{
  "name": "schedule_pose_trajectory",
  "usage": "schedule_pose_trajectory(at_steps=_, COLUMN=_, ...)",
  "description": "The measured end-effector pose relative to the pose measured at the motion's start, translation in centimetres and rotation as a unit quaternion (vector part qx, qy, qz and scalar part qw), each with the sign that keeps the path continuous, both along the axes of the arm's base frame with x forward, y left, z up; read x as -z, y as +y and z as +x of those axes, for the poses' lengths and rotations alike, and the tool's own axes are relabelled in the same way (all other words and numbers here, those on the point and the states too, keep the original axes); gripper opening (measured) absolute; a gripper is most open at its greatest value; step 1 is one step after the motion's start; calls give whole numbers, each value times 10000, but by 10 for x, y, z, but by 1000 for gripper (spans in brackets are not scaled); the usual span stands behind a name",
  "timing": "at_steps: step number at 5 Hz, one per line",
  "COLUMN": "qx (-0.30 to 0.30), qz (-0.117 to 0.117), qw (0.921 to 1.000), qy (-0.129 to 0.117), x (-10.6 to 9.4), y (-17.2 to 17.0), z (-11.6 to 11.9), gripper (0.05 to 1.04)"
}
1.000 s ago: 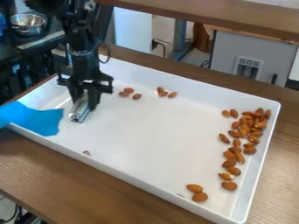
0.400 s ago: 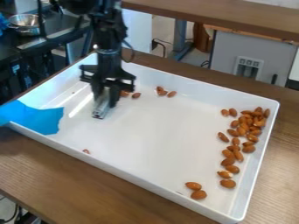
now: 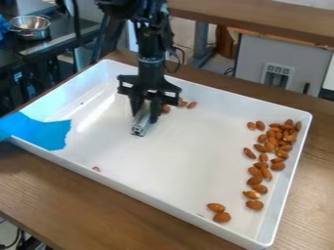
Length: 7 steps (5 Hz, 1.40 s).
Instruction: Sweep into pile
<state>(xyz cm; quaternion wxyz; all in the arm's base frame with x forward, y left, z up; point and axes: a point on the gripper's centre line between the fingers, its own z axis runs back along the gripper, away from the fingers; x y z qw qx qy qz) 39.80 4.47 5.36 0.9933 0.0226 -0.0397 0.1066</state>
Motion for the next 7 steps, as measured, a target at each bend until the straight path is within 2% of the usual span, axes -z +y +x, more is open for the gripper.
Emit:
schedule_pose_trajectory(at_steps=3, qx=495, qz=-50, qw=9988, qy=25, x=2, y=-50, z=3, gripper=381)
schedule_pose_trajectory(at_steps=6, qx=924, qz=-309, qw=9950, qy=203, x=0, y=-142, z=2, gripper=381)
schedule_pose_trajectory(at_steps=7, qx=932, qz=-330, qw=9949, qy=214, x=-1, y=-147, z=5, gripper=381)
